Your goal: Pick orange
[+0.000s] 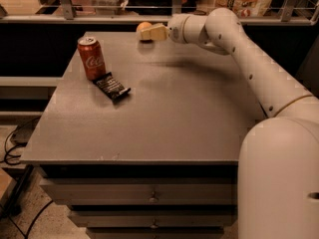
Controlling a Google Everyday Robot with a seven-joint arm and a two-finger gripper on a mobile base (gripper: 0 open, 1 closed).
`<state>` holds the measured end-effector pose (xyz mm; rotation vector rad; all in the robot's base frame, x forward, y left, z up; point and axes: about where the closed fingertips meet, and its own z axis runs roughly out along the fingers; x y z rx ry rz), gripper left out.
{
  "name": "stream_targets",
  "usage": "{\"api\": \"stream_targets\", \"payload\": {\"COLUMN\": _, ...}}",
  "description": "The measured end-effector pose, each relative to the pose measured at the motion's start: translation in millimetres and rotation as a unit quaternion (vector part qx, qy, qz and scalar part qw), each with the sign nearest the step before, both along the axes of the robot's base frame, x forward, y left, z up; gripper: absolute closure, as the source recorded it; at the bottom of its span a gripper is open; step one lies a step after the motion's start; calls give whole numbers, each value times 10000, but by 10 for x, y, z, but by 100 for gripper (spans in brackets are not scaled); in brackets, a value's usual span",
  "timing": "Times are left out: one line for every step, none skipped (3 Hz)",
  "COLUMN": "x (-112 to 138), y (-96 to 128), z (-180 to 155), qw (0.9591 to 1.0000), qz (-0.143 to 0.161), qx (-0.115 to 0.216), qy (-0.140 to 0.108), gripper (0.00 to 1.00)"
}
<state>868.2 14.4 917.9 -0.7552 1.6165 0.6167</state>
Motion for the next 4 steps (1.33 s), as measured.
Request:
{"api": "stream_targets", "payload": {"x": 17, "y": 53, "z": -47, "qw": 10000, "qz": -18, "qx": -48, "qy": 47, "gripper": 0}}
{"api": "stream_targets", "payload": {"x": 125, "y": 137, "z": -115, "qw": 9999, "qz": -91, "qx": -87, "qy": -30, "gripper": 0}}
{"api": "stream_targets", "payload": {"x": 275, "y": 212, "z": -206, "qw": 9998, "qz": -182, "qx": 2, "qy": -86, "gripper": 0}}
{"api": "stream_targets", "payload": {"x": 420, "y": 315, "z": -312, "qw": 9997, "qz": -211, "qx": 45, "qy": -85, "gripper": 0}}
